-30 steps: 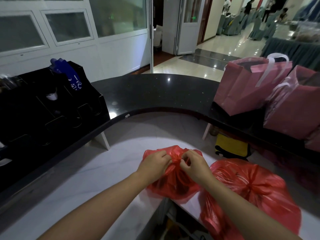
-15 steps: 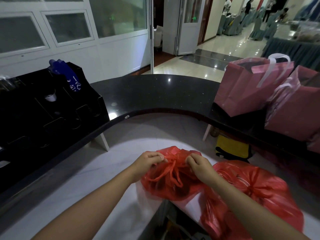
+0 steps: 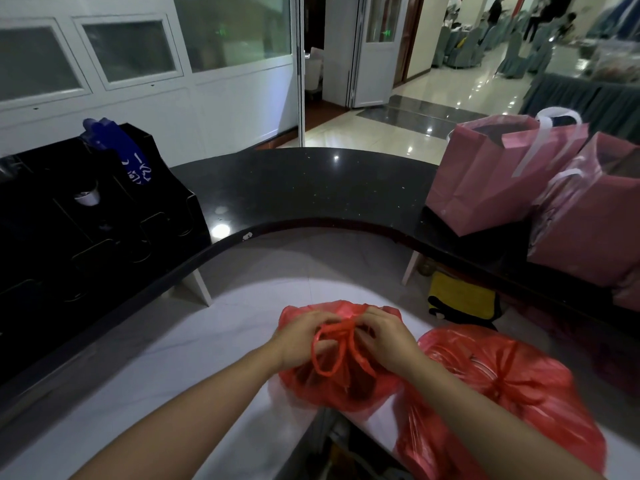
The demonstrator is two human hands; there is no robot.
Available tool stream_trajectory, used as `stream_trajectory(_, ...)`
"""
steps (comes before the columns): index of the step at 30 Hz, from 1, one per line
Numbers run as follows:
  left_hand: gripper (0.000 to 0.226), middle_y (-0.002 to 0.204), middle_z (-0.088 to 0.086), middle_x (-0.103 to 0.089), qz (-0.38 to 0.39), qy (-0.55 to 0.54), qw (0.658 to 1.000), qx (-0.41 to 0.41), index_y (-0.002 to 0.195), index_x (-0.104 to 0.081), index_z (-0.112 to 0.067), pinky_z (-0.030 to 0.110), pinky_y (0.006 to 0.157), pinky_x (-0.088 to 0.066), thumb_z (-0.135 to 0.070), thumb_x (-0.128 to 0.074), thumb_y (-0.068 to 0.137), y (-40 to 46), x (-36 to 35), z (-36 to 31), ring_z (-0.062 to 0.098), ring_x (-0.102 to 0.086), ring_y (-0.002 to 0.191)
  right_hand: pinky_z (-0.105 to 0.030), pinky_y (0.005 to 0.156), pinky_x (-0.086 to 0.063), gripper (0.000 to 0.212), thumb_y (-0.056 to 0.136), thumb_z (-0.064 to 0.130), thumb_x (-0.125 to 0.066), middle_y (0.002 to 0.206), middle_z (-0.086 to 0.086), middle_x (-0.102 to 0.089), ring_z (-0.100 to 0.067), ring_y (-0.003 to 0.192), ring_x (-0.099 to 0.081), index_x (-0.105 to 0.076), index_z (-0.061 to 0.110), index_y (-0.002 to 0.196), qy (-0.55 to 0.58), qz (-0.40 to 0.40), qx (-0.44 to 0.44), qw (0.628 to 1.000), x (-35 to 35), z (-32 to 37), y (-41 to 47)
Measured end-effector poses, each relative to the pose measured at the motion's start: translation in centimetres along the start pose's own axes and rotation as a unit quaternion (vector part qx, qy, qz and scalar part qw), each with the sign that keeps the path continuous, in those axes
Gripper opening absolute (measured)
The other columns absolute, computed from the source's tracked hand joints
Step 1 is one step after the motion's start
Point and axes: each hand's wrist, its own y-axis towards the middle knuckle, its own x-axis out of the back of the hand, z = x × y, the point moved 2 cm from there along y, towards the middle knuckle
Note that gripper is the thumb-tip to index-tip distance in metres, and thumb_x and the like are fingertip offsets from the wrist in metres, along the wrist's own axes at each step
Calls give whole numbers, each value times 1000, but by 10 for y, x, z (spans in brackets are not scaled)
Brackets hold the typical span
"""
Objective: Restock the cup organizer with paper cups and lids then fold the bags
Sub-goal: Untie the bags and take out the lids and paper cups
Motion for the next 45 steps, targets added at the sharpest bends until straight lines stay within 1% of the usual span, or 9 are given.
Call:
stream_trajectory(11, 5, 83, -20, -56, -200, 51, 978, 26, 88, -75, -19, 13, 75, -43, -15, -74, 88, -2, -6, 5, -2, -56, 80, -35, 68, -51, 24, 89, 40, -47, 95, 12, -62, -15, 89, -60, -66, 25, 92, -66, -16, -10, 998, 13, -25, -8)
stream_trajectory(18, 24, 77, -1, -60, -345, -3, 908, 237, 69, -61, -17, 26, 66, -35, -14, -69, 92, -21, 36, 49, 18, -57, 75, -33, 62, -47, 18, 90, 15, -72, 76, 12, -52, -12, 68, -55, -62, 20, 77, -55, -97, -127, 986, 44, -77, -25)
stream_trajectory(22, 5, 92, -2, -67, -290, -73, 917, 265, 91, -67, -23, 29, 69, -49, -18, -64, 93, -28, 45, 55, 21, -65, 85, -20, 66, -39, 20, 91, 15, -68, 82, 16, -53, -8, 77, -57, -61, 33, 85, -51, -52, -189, 979, 57, -95, -35)
stream_trajectory(26, 57, 128, -6, -54, -236, -78, 948, 199, 137, -52, -28, 35, 98, -50, -36, -59, 81, -14, 44, 41, 16, -58, 115, -32, 92, -44, 61, 78, 40, -54, 122, 7, -54, -14, 111, -53, -58, 20, 136, -44, -68, -147, 986, 57, -70, -23)
stream_trajectory(29, 67, 125, -11, -55, -219, -42, 953, 204, 145, -42, -31, 33, 99, -46, -46, -67, 85, 1, 46, 26, 11, -57, 113, -44, 99, -42, 76, 82, 54, -60, 139, 4, -50, -18, 124, -47, -41, 28, 150, -121, -45, -81, 988, 48, -42, -5)
stream_trajectory(33, 23, 98, -3, -70, -213, 59, 957, 190, 113, -68, -21, 34, 85, -52, -32, -62, 94, 7, 47, 19, 21, -66, 98, -38, 93, -46, 40, 93, 34, -64, 118, 4, -70, -21, 112, -62, -59, 29, 133, -85, -7, -92, 992, 36, -33, 11)
stream_trajectory(37, 26, 104, 10, -72, -234, 80, 935, 255, 112, -71, -13, 38, 82, -53, -26, -50, 102, -20, 62, 48, 31, -67, 97, -34, 71, -45, 11, 97, 17, -60, 96, -2, -73, -28, 92, -67, -69, 22, 95, -53, -13, -173, 983, 43, -65, -7)
stream_trajectory(42, 46, 126, 16, -63, -203, -86, 890, 399, 145, -44, -13, 36, 86, -49, -25, -51, 101, -53, 60, 80, 30, -64, 103, -29, 75, -45, 27, 94, 0, -57, 100, -9, -76, -28, 93, -69, -76, 14, 109, -7, 12, -259, 966, 46, -99, -38)
stream_trajectory(45, 94, 153, 16, -37, -242, -157, 874, 391, 159, -6, -30, 46, 102, -49, -30, -69, 90, -56, 65, 75, 36, -52, 127, -27, 70, -49, 20, 97, 18, -63, 93, 3, -73, -14, 80, -67, -70, 30, 111, 57, 35, -262, 963, 49, -96, -42)
